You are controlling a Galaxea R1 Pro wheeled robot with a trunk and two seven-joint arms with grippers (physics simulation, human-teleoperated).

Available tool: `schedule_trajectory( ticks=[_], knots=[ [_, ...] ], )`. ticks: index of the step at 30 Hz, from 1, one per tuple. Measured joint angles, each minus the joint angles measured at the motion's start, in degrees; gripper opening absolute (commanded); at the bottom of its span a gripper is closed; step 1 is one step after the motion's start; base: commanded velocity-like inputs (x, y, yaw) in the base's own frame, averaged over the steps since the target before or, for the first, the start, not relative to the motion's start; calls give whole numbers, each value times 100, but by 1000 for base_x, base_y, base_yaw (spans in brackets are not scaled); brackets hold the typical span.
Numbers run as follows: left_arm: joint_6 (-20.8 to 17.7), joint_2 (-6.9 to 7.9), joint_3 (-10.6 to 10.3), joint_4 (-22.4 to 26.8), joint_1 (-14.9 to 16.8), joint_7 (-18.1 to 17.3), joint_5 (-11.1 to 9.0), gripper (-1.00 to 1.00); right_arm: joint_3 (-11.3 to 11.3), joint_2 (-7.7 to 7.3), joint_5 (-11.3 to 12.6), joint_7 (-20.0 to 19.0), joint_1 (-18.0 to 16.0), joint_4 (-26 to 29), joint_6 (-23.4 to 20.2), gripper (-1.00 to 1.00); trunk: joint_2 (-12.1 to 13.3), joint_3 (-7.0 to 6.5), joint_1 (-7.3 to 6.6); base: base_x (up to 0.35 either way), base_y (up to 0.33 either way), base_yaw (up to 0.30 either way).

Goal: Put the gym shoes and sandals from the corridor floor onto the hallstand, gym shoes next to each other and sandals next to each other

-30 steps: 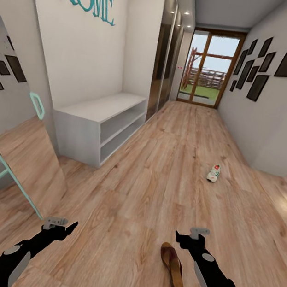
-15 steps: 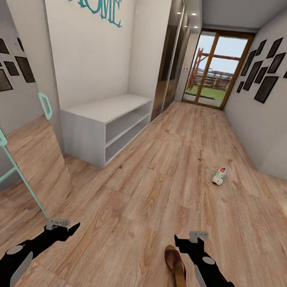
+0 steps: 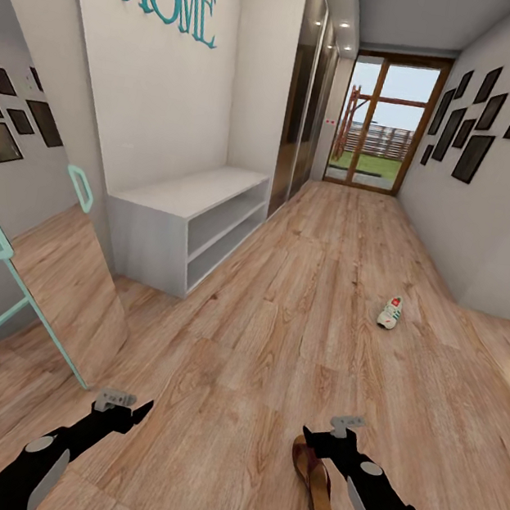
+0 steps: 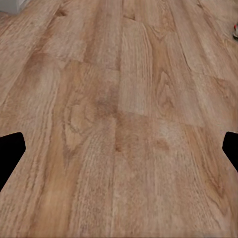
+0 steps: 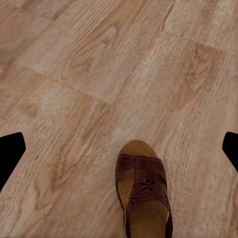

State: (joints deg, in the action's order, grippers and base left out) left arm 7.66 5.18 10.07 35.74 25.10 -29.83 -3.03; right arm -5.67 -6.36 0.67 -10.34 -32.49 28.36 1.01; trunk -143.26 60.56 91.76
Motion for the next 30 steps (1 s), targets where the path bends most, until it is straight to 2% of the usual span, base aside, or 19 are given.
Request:
schedule_trajectory(
  ticks=[4,17,18,23,30],
  knots=[
    [-6,-5,-7,0,0,-1,-5,100,28,0,-3,5,0,3,8,100,-2,44,5,0,0,3],
    [-30,-60,-31,3,25,-7,-5,100,52,2,3,15,-1,16,8,100,-20,402,39,0,0,95],
    [-46,-117,-127,7,47,-29,-1,100,53,1,4,13,-1,18,6,100,-21,432,42,0,0,138],
    [-82,-186,-280,22,70,-53,-1,100,53,6,4,10,-1,20,4,100,-28,579,55,0,0,139],
    [-148,-301,-362,307,144,-57,-21,100,53,14,9,11,-1,20,3,100,-37,784,72,0,0,140]
  ],
)
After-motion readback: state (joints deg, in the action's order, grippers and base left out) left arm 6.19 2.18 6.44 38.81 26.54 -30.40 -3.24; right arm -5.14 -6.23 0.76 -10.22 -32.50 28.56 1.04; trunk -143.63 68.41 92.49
